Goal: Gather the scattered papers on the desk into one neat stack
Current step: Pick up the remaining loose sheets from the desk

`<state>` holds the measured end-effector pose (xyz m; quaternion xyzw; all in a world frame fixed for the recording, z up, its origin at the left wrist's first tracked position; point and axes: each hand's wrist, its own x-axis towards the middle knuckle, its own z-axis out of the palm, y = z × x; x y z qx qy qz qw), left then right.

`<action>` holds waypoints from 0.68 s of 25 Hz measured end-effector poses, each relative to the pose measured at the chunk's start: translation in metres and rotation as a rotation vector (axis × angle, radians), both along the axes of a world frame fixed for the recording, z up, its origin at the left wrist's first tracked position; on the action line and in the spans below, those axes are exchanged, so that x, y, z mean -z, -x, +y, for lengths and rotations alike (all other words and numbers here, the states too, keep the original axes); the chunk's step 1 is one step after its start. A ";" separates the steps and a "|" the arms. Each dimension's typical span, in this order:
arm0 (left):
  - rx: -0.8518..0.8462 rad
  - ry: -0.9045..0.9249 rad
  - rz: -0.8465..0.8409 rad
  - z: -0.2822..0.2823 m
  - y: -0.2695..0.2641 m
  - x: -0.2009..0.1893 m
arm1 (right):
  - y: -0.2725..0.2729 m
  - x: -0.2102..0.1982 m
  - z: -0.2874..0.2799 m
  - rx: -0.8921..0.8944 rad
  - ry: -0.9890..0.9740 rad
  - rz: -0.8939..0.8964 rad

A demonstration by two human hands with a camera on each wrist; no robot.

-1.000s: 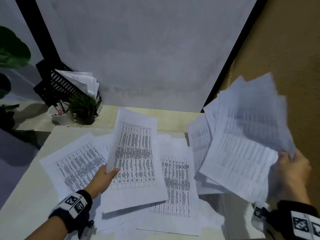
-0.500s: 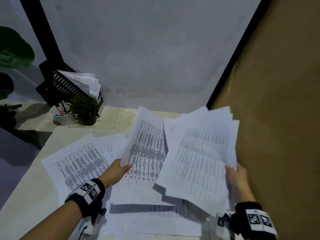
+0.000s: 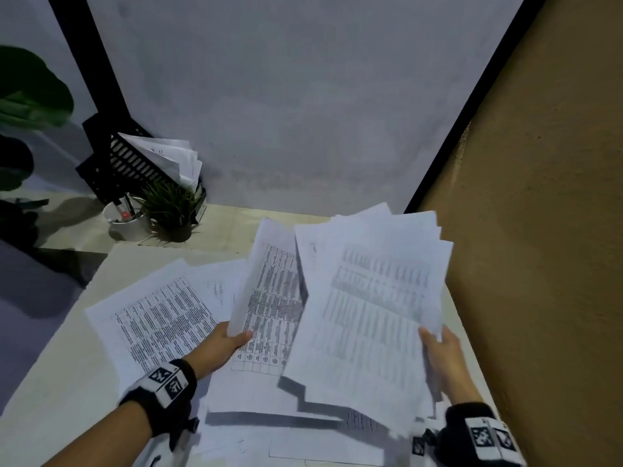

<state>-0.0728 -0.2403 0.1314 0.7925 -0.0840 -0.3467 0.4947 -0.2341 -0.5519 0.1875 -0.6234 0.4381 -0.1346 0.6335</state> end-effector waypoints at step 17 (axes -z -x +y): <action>-0.154 0.414 -0.118 -0.017 0.007 -0.058 | -0.046 0.011 0.064 -0.286 0.076 -0.301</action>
